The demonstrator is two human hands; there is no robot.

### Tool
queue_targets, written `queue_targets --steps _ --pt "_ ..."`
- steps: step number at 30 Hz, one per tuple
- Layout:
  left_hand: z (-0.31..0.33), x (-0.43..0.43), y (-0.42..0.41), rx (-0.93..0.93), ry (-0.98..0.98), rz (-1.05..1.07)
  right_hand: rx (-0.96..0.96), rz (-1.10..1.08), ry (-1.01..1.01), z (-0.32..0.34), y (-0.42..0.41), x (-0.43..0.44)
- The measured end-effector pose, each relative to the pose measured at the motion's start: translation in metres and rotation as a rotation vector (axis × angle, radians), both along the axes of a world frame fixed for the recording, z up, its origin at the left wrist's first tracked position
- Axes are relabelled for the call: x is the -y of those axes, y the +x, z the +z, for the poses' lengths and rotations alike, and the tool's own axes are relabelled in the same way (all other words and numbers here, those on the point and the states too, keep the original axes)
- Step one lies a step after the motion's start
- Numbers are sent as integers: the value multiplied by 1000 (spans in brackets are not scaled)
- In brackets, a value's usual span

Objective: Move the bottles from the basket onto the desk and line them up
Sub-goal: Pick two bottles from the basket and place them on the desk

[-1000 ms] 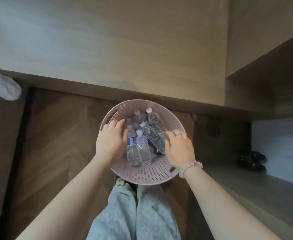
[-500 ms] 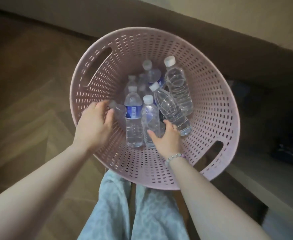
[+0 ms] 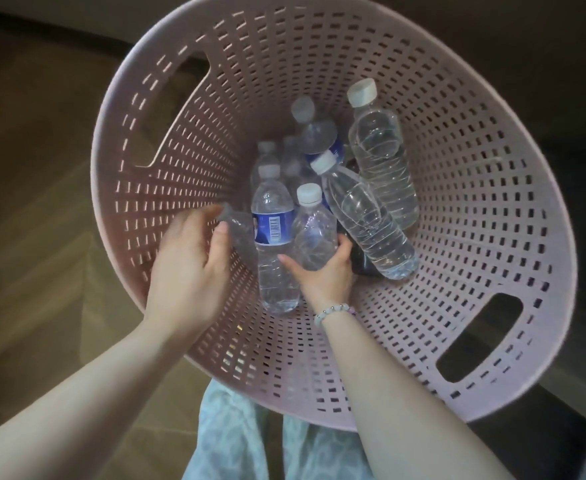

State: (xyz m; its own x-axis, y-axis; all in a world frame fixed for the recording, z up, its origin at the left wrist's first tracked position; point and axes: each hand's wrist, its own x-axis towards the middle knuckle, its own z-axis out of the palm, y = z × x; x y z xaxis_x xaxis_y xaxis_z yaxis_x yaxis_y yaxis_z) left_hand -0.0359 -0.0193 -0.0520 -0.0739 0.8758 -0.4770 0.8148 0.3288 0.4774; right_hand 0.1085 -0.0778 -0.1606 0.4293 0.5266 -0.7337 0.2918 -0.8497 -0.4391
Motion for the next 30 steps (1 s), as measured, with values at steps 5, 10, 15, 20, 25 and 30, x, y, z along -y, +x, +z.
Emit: queue_targets --steps 5,10,15,20,25,30 --pt "-3 4 7 37 -29 -11 -27 -16 35 -6 8 -2" --pt "-2 8 5 34 -87 -47 22 25 37 3 11 -1" --pt "2 4 6 24 -133 -9 44 61 -2 25 20 -4" --pt "-10 4 16 28 -221 141 42 40 -28 49 33 -4" --pt "-42 19 39 113 -377 470 51 48 29 78 53 -9" --pt "-63 25 71 132 -303 624 55 59 61 90 69 -14"
